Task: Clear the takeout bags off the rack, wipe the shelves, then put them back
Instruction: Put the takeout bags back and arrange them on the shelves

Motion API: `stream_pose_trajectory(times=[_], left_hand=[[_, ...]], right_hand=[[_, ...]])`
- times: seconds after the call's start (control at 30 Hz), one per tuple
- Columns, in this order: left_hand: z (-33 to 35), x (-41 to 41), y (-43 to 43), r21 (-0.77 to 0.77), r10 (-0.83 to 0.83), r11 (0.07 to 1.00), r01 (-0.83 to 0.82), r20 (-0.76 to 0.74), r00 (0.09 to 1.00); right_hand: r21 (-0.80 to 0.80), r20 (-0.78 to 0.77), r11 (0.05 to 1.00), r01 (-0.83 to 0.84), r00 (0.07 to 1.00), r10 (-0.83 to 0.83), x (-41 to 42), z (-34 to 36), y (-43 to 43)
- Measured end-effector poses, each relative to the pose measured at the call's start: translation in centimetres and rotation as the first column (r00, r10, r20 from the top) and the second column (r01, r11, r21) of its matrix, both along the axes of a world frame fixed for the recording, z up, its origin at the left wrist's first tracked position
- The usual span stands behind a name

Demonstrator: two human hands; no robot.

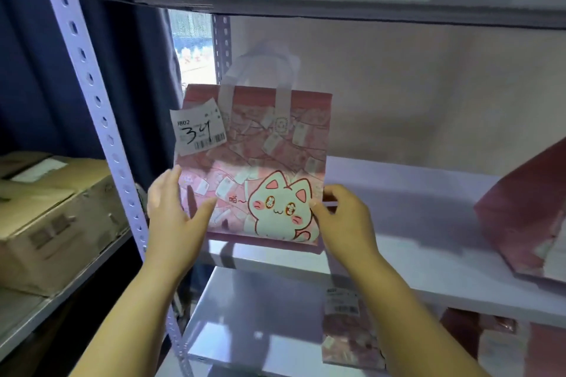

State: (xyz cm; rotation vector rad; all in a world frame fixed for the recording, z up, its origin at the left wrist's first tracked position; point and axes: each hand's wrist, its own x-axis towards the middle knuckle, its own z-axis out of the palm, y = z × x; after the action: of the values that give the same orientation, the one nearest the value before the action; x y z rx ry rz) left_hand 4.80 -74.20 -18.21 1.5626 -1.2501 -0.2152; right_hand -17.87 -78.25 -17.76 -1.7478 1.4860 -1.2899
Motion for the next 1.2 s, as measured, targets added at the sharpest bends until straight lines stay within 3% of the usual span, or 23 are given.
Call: stream_pose_trajectory(times=[0.13, 0.27, 0.5, 0.73, 1.1, 1.2], left_hand=[[-0.5, 1.0, -1.1, 0.054, 0.001, 0.999, 0.003, -0.061, 0.998], [-0.4, 0.4, -2.0, 0.008, -0.023, 1.000, 0.024, -0.120, 0.992], [0.4, -4.0, -3.0, -0.010, -0.293, 0.956, 0.295, -0.157, 0.943], [0.2, -10.9, -3.7, -0.006, -0.406, 0.912, 0.410, -0.155, 0.901], [-0.1, -18.4, -3.4, -0.028, -0.419, 0.908, 0.419, -0.110, 0.901], [-0.4, -19.0, -2.6, -0.047, -0.386, 0.922, 0.384, -0.088, 0.918]], right_hand=[[-0.014, 0.088, 0.996, 0.092, 0.992, -0.091, 0.2, -0.2, 0.1], [-0.038, 0.104, 0.978, 0.207, 0.974, -0.202, -1.4, -0.4, 0.6], [-0.058, 0.080, 0.908, 0.415, 0.909, -0.410, -7.7, -0.3, 2.4], [-0.070, 0.096, 0.794, 0.604, 0.796, -0.598, -14.1, -0.3, 4.2], [-0.082, 0.076, 0.758, 0.647, 0.762, -0.643, -21.0, -0.3, 4.9], [-0.173, 0.085, 0.740, 0.650, 0.758, -0.647, -21.7, -0.1, 5.5]])
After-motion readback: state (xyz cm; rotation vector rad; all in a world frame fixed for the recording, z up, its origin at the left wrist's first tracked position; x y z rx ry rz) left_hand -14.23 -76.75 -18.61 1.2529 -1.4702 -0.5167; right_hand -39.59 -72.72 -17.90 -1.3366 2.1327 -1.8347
